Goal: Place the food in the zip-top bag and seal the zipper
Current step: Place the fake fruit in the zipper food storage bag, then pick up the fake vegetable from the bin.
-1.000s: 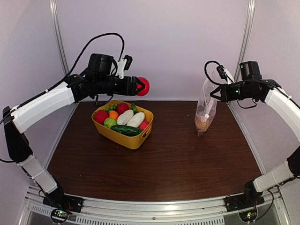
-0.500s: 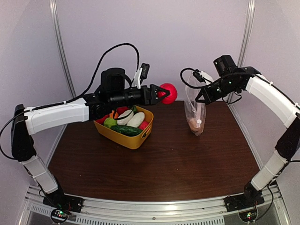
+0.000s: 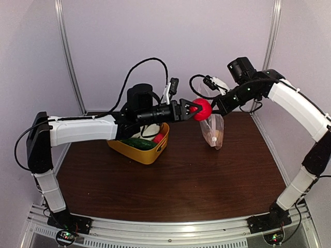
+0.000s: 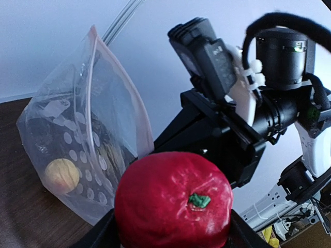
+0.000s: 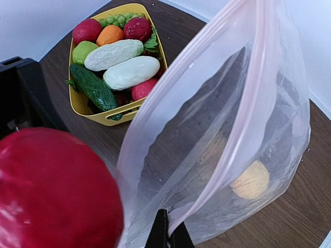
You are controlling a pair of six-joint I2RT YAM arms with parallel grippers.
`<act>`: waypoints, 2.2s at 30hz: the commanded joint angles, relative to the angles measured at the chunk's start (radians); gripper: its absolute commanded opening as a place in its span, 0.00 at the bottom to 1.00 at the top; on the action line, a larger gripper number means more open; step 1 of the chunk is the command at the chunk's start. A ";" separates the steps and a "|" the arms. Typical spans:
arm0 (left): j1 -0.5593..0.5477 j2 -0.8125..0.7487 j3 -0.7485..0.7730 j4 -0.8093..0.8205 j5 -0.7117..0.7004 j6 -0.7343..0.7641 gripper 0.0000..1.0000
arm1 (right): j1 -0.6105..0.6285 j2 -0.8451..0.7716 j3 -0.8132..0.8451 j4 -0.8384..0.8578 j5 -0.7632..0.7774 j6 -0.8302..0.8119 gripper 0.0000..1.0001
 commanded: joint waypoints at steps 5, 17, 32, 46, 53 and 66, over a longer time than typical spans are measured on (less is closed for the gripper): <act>-0.005 0.093 0.111 0.017 -0.008 -0.061 0.44 | 0.030 -0.005 0.024 -0.017 -0.034 -0.001 0.00; -0.004 0.167 0.275 -0.374 -0.248 -0.060 0.40 | 0.041 -0.054 0.028 -0.021 0.004 -0.009 0.00; -0.019 0.196 0.442 -0.357 -0.203 0.096 0.77 | 0.040 -0.037 0.077 -0.034 -0.095 0.004 0.00; -0.020 -0.018 0.364 -0.448 -0.186 0.264 0.94 | -0.134 0.001 0.124 -0.009 -0.085 0.017 0.00; -0.012 -0.139 0.250 -0.663 -0.361 0.390 0.92 | -0.231 -0.001 0.168 0.003 0.084 -0.051 0.00; 0.069 -0.174 0.059 -1.050 -0.700 0.419 0.90 | -0.157 -0.031 0.134 0.059 0.320 -0.157 0.00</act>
